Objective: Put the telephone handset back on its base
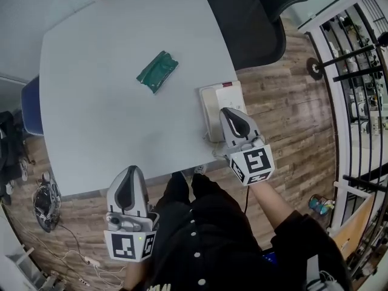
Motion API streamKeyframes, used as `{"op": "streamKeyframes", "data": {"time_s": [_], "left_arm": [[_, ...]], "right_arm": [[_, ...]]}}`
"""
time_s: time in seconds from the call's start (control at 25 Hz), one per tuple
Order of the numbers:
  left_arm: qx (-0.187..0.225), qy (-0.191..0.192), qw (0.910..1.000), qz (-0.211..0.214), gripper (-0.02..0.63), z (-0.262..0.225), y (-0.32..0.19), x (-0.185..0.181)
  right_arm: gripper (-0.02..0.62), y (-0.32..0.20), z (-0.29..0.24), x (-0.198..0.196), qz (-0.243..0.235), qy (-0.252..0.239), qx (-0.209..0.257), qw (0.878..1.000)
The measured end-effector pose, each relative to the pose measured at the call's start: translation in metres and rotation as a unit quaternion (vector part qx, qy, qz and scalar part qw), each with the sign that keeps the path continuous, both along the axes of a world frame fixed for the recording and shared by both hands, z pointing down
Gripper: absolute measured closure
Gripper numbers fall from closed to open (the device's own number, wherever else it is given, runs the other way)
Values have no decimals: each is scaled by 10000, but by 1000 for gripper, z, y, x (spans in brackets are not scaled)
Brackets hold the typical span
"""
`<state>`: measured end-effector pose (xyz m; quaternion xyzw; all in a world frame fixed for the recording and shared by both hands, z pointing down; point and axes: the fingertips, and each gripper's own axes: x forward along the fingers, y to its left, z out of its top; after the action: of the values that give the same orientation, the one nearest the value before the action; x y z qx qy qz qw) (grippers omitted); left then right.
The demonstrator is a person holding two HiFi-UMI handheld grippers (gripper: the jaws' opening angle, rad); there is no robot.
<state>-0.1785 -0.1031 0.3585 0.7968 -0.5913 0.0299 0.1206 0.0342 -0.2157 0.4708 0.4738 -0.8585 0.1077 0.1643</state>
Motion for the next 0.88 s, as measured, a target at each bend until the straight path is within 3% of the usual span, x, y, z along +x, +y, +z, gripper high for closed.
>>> {"op": "streamKeyframes", "data": {"time_s": [0.28, 0.48, 0.76, 0.88], "left_arm": [[151, -135, 9998, -8, 591, -16, -8, -7], [321, -191, 9993, -77, 591, -29, -12, -15], [641, -304, 9975, 53, 591, -50, -19, -17], [713, -223, 9972, -87, 591, -56, -25, -24]], "right_arm": [[563, 14, -57, 5, -242, -137, 444, 9986], [565, 15, -81, 23, 29, -33, 511, 9987], [566, 18, -127, 45, 303, -516, 808, 9949], [566, 16, -140, 53, 424, -691, 789, 9936]]}}
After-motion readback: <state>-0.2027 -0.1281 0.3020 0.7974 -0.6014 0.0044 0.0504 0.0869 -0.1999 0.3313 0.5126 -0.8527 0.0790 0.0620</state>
